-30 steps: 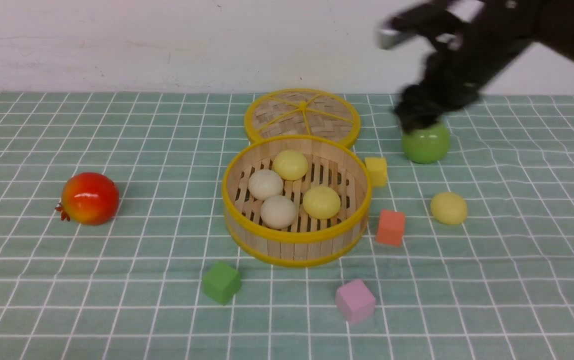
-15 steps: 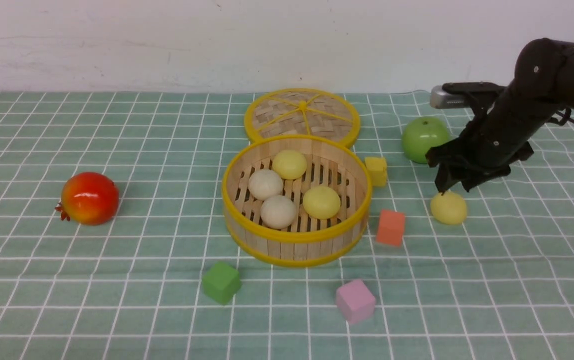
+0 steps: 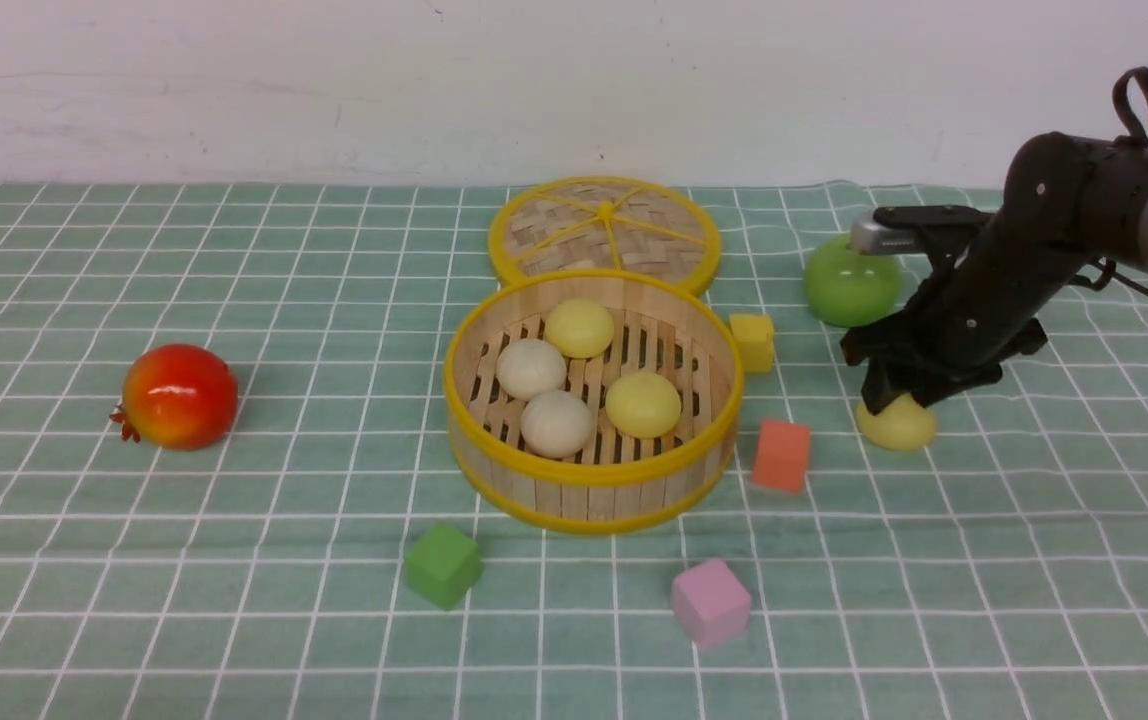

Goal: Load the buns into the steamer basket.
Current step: Use the right arm to grab a steamed stuffed bun, then use the right arm to put the steamed stuffed bun into the steamer

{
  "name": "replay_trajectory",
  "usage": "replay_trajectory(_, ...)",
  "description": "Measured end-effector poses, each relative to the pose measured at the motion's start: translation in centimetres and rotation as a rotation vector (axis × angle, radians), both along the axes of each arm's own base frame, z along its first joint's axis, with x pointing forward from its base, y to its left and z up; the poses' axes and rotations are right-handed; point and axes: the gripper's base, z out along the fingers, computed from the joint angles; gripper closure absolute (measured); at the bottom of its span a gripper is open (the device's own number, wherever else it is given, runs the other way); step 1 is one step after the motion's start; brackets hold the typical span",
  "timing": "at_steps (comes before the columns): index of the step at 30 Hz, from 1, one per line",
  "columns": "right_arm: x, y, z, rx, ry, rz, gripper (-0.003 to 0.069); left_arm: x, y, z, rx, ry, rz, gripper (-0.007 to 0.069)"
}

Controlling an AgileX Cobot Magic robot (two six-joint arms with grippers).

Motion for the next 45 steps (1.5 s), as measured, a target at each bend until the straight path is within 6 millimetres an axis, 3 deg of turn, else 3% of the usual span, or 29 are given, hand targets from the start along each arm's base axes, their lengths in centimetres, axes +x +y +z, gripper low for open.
replay_trajectory(4, 0.0, 0.0, 0.0, -0.005, -0.002, 0.013, 0.0408, 0.0, 0.0, 0.0, 0.0, 0.0, 0.0, 0.0587)
replay_trajectory(5, 0.0, 0.0, -0.1, -0.006, -0.001, 0.016, 0.0463, 0.0, 0.0, 0.0, 0.0, 0.0, 0.0, 0.0587)
replay_trajectory(6, 0.0, 0.0, -0.1, -0.006, -0.001, 0.016, 0.0463, 0.0, 0.0, 0.0, 0.0, 0.0, 0.0, 0.0587)
replay_trajectory(8, -0.1, 0.0, 0.0, -0.015, 0.003, 0.041, 0.0589, 0.0, 0.0, 0.0, 0.0, 0.0, 0.0, 0.0587)
replay_trajectory(10, -0.2, 0.0, 0.3, -0.02, 0.001, 0.057, 0.0643, 0.0, 0.0, 0.0, 0.0, 0.0, 0.0, 0.0586)
replay_trajectory(17, -1.4, 1.4, 4.7, 0.027, -0.073, 0.113, 0.0653, 0.0, 0.0, 0.0, 0.0, 0.0, 0.0, 0.0586)
replay_trajectory(19, -2.3, 3.9, 7.7, 0.092, -0.173, 0.181, 0.0652, 0.0, 0.0, 0.0, 0.0, 0.0, 0.0, 0.0586)
replay_trajectory(20, -2.4, 4.1, 8.1, 0.096, -0.186, 0.192, 0.0652, 0.0, 0.0, 0.0, 0.0, 0.0, 0.0, 0.0586)
replay_trajectory(22, -2.9, 7.2, 9.6, 0.171, -0.276, 0.259, 0.0651, 0.0, 0.0, 0.0, 0.0, 0.0, 0.0, 0.0586)
replay_trajectory(23, -2.9, 7.4, 9.7, 0.175, -0.283, 0.264, 0.065, 0.0, 0.0, 0.0, 0.0, 0.0, 0.0, 0.0586)
replay_trajectory(26, -2.8, 11.3, 8.8, 0.206, -0.358, 0.346, 0.0649, 0.0, 0.0, 0.0, 0.001, 0.001, 0.0, 0.0586)
replay_trajectory(27, -2.9, 11.5, 8.8, 0.206, -0.364, 0.347, 0.0649, 0.0, 0.0, 0.0, 0.001, 0.001, 0.0, 0.0586)
replay_trajectory(28, -2.5, 13.0, 7.5, 0.189, -0.394, 0.376, 0.0649, 0.0, 0.0, 0.0, 0.001, 0.001, 0.0, 0.0586)
replay_trajectory(30, -2.2, 13.9, 6.4, 0.173, -0.419, 0.388, 0.0645, 0.0, 0.0, 0.0, 0.001, 0.001, 0.0, 0.0586)
replay_trajectory(33, -1.4, 14.6, 4.8, 0.152, -0.461, 0.369, 0.0641, 0.0, 0.0, 0.0, 0.001, 0.001, 0.0, 0.0586)
replay_trajectory(42, 0.0, 14.4, 2.9, 0.119, -0.527, 0.316, 0.0596, 0.0, 0.0, 0.0, 0.001, 0.001, 0.0, 0.0586)
replay_trajectory(45, 0.4, 14.4, 1.8, 0.111, -0.525, 0.305, 0.0519, 0.0, 0.0, 0.0, 0.001, 0.001, 0.0, 0.0586)
